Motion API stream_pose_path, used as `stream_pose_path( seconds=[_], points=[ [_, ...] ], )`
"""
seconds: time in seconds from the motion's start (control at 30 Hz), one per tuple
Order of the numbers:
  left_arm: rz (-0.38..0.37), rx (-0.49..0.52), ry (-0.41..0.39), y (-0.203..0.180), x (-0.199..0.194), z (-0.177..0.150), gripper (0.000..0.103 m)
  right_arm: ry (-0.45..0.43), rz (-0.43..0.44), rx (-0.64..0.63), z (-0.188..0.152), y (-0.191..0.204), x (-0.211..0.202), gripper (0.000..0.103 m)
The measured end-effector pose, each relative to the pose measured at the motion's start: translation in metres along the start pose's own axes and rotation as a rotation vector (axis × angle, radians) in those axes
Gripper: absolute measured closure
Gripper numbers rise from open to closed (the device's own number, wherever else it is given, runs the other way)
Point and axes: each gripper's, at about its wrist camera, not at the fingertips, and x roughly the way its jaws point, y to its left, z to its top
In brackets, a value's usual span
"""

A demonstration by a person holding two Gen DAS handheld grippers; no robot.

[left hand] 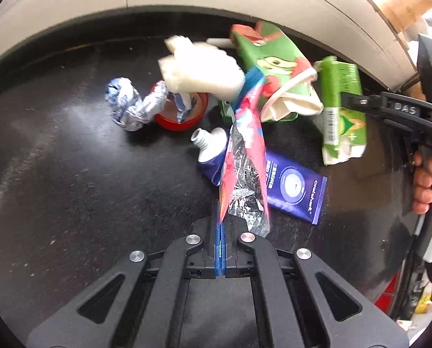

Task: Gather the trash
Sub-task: 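Grasp the silver snack wrapper with the left tool while the right tool grasps the green carton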

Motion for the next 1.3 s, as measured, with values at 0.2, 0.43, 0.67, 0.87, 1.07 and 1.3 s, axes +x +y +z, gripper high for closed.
stream_pose_path(
  seconds=[0.2,0.43,0.67,0.87,1.07,1.3],
  points=[
    [0.033,-0.002,-0.043,-0.018,-0.03,-0.023,0.103,-0.06,-0.029,0.026,-0.014,-0.023,-0.033,0.093],
    [0.066,-0.003,-0.066,-0.05,-0.056,-0.059,0.103,-0.1,-0.06,0.023,-0.02,-0.032,-0.048,0.093],
    [0.068,-0.055,-0.093,-0.022,-0.083,-0.073,0.103,-0.12,-0.059,-0.035,-0.024,-0.031,-0.069,0.093],
    [0.091,-0.186,-0.148,0.014,-0.104,-0.102,0.103,-0.123,-0.007,-0.163,-0.012,0.023,-0.076,0.093],
    [0.123,-0.344,-0.215,0.057,-0.145,-0.143,0.103,-0.099,0.098,-0.379,-0.01,0.134,-0.065,0.093],
    [0.142,-0.473,-0.248,0.092,-0.161,-0.189,0.103,-0.042,0.216,-0.607,-0.049,0.253,-0.048,0.093]
  ],
)
